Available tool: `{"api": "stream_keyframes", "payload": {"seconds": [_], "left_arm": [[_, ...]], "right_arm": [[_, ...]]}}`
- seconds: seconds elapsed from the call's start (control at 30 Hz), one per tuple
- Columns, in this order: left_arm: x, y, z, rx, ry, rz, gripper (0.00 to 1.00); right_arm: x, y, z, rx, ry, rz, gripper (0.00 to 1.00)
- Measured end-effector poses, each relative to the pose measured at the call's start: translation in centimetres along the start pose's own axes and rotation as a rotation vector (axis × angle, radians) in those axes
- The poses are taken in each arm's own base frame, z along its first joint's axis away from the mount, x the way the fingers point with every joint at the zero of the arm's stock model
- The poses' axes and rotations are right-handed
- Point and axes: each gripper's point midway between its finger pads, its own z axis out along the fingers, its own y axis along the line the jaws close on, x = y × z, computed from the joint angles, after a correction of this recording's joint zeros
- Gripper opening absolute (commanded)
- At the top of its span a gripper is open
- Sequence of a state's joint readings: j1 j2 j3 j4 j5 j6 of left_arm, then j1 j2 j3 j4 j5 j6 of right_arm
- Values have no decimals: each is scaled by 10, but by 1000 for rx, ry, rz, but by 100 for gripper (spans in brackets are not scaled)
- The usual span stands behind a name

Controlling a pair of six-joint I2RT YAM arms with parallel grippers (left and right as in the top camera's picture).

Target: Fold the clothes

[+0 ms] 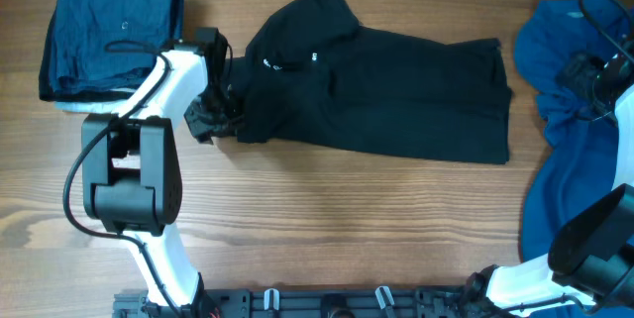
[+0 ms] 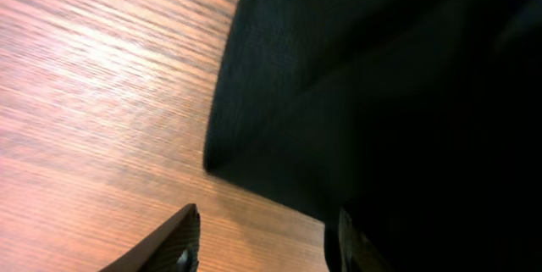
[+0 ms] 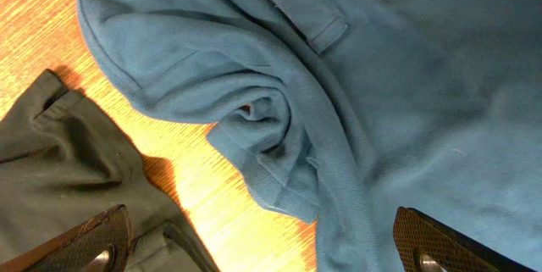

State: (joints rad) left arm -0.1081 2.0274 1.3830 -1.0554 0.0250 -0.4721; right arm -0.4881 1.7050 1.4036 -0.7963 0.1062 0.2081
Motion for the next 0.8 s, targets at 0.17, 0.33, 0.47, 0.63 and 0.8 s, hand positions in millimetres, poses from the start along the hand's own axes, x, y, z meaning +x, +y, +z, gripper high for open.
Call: {"api": "stream_keyframes", "payload": {"seconds": [0.17, 0.33, 0.47, 0.63, 0.8], "left_arm": [[3, -2, 9, 22, 7, -5, 44], [3, -3, 9, 24, 9, -5, 62], [4, -3, 9, 24, 10, -5, 63], [4, -3, 9, 24, 10, -5, 63], [4, -3, 9, 24, 10, -5, 68]], "right_arm": [[6, 15, -1, -86, 30, 4, 70], [60, 54, -15, -278, 253, -64, 66], [117, 81, -26, -283, 422, -182, 70], [176, 69, -10, -214, 570, -214, 71], [190, 66, 10, -205, 557, -197, 73]]}}
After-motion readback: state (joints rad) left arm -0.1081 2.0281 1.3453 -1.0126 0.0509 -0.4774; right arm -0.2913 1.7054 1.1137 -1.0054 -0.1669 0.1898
